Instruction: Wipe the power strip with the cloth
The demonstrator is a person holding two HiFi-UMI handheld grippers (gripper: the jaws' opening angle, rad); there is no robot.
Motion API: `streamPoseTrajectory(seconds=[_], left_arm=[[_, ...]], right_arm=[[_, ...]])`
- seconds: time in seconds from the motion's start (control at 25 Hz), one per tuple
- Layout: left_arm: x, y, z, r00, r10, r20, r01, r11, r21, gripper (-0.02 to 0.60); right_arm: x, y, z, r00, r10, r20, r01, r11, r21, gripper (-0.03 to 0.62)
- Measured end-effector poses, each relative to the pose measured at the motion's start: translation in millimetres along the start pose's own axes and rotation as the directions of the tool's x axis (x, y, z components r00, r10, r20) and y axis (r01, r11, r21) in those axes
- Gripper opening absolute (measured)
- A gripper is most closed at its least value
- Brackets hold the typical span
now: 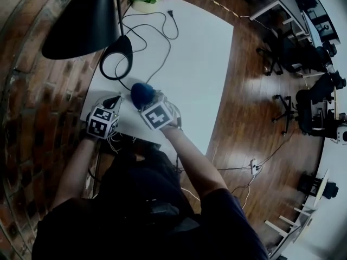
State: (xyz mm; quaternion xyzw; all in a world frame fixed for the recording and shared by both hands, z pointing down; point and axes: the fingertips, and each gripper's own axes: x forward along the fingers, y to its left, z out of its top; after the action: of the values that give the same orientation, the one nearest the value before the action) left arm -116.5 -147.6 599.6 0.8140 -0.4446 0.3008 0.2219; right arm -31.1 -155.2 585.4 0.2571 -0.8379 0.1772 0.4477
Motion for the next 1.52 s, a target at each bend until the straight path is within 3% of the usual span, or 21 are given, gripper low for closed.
streamPoseTrajectory(seconds=[0.32, 0.52, 0.76, 1.04, 1.52], left_arm=[[2.6, -0.5, -2.9, 1.000, -0.014, 0.015, 0.014, 1.000, 0.003, 0.008], [-6.7, -7.5, 6.1, 0.999, -0.029, -0.021, 0.028, 1.000, -0.012, 0.008], [-12.1, -4.5, -5.0, 1.000, 0.002, -0.016, -0.002, 1.000, -0.007, 0.008], [-12.7, -4.0, -7.0, 0.999, -0.039, -0.021, 0.038, 0.999, -0.013, 0.008], [-10.4, -5.8, -6.6, 0.999, -0.002, -0.040, 0.004, 0.998, 0.061, 0.008]], right_arm=[[16.8, 25.4, 26.0, 1.000, 0.029, 0.012, -0.028, 0.996, -0.085, 0.060], [27.0, 39.1, 41.3, 0.999, 0.046, 0.005, -0.045, 0.989, -0.138, 0.060], [35.5, 50.9, 52.9, 0.998, 0.068, -0.005, -0.068, 0.982, -0.176, 0.058], [35.6, 51.6, 52.6, 0.996, 0.079, 0.035, -0.073, 0.987, -0.146, 0.058], [26.9, 45.7, 46.8, 0.986, 0.073, 0.147, -0.066, 0.996, -0.056, 0.066]])
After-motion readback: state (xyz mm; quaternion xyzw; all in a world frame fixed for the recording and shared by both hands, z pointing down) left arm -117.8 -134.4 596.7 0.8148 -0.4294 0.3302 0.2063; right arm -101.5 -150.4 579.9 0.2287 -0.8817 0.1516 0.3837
